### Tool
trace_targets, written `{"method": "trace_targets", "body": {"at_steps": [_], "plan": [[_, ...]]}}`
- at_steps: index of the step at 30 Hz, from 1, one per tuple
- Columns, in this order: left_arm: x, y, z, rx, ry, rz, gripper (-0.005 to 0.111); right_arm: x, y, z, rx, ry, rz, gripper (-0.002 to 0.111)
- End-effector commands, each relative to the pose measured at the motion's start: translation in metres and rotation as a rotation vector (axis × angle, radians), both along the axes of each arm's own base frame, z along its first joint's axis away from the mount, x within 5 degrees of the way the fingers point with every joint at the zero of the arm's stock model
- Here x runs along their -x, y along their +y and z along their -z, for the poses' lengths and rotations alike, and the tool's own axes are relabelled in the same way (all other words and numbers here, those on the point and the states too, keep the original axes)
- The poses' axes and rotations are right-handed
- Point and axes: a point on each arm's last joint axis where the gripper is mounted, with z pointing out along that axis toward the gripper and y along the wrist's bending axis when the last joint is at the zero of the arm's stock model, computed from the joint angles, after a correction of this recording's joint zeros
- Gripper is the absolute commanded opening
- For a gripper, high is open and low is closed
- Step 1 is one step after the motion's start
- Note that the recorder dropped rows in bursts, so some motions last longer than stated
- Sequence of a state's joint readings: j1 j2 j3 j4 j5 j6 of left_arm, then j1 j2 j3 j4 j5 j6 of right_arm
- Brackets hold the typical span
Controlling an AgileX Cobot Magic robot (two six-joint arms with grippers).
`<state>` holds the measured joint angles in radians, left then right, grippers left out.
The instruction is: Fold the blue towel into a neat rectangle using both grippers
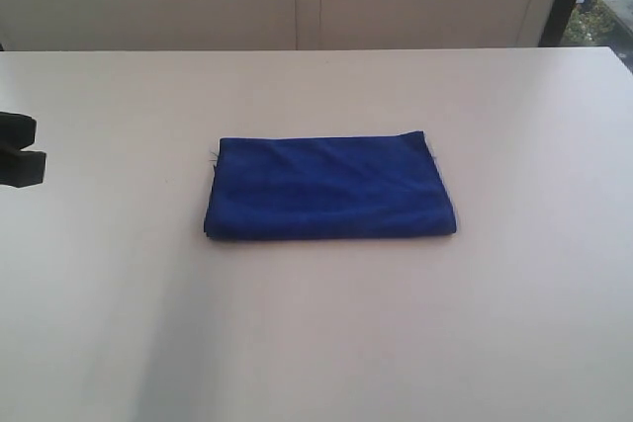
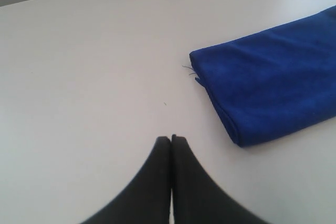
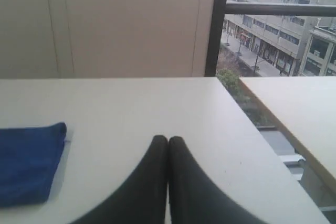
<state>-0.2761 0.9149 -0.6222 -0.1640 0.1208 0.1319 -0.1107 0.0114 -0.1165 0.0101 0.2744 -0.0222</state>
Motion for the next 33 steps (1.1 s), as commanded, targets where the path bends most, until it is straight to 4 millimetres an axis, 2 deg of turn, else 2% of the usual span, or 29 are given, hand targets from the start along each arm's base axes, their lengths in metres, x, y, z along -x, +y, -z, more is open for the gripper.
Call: {"method": "trace_targets", "body": {"at_steps": [1, 6, 10, 33], "plan": [[0.002, 0.0, 0.001, 0.0, 0.001, 0.001, 0.0, -0.002, -0.001, 0.021, -0.001, 0.06, 0.013, 0.0], [0.002, 0.0, 0.0, 0.001, -0.001, 0.001, 0.0, -0.004, -0.001, 0.04, -0.016, 0.12, 0.012, 0.0], [0.002, 0.0, 0.0, 0.001, -0.001, 0.001, 0.0, -0.003, -0.001, 0.044, -0.028, 0.169, 0.008, 0.0], [0.002, 0.0, 0.0, 0.001, -0.001, 0.001, 0.0, -0.003, 0.004, 0.044, -0.022, 0.171, -0.07, 0.0]]}}
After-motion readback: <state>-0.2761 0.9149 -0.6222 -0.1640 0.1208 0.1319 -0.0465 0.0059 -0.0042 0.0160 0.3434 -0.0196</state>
